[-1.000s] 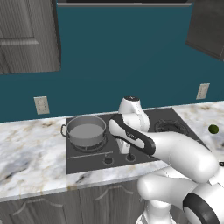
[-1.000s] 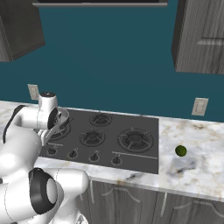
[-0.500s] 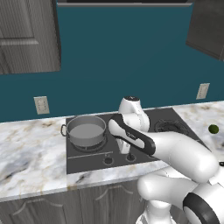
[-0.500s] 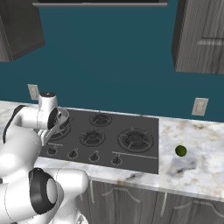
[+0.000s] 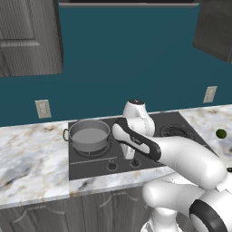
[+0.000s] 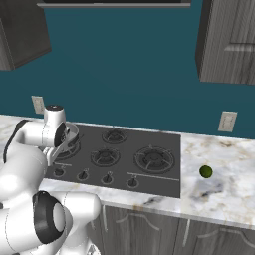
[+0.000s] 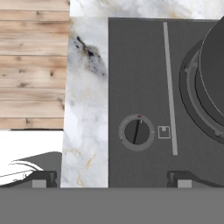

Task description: Turn on the burner for the pot on the stove. Wait thirty seconds for the pot to heat up. Then add the lime to the pot.

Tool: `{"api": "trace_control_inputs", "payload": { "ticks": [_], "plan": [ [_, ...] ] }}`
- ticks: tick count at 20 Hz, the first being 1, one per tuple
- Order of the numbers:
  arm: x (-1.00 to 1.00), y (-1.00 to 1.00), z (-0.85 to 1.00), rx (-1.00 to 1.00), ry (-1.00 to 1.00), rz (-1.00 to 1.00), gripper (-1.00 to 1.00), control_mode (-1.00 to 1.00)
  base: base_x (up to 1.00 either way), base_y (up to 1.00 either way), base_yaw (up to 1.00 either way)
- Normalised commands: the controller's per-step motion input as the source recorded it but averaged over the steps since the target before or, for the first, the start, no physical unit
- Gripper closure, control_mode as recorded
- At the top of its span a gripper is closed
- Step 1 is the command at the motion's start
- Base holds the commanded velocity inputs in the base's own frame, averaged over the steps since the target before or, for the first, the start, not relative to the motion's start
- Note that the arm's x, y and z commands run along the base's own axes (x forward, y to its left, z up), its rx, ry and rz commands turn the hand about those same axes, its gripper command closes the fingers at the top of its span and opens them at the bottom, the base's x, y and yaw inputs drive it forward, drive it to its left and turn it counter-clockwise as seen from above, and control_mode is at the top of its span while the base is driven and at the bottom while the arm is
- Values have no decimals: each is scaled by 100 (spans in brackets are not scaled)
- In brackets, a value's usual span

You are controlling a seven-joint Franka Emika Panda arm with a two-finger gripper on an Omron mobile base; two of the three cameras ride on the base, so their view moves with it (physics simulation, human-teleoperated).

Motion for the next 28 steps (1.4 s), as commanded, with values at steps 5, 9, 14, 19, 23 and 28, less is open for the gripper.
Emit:
{"api": "trace_control_inputs", "payload": {
  "ticks": [5,9,14,19,23,28],
  "plan": [
    [0,0,0,0,0,0,-100,-100,0,0,0],
    [0,0,0,0,0,0,-100,-100,0,0,0],
    [0,0,0,0,0,0,-100,-100,0,0,0],
    [0,0,0,0,0,0,-100,-100,0,0,0],
    [0,0,0,0,0,0,-100,-100,0,0,0],
    [0,0,0,0,0,0,-100,-100,0,0,0]
  ]
}}
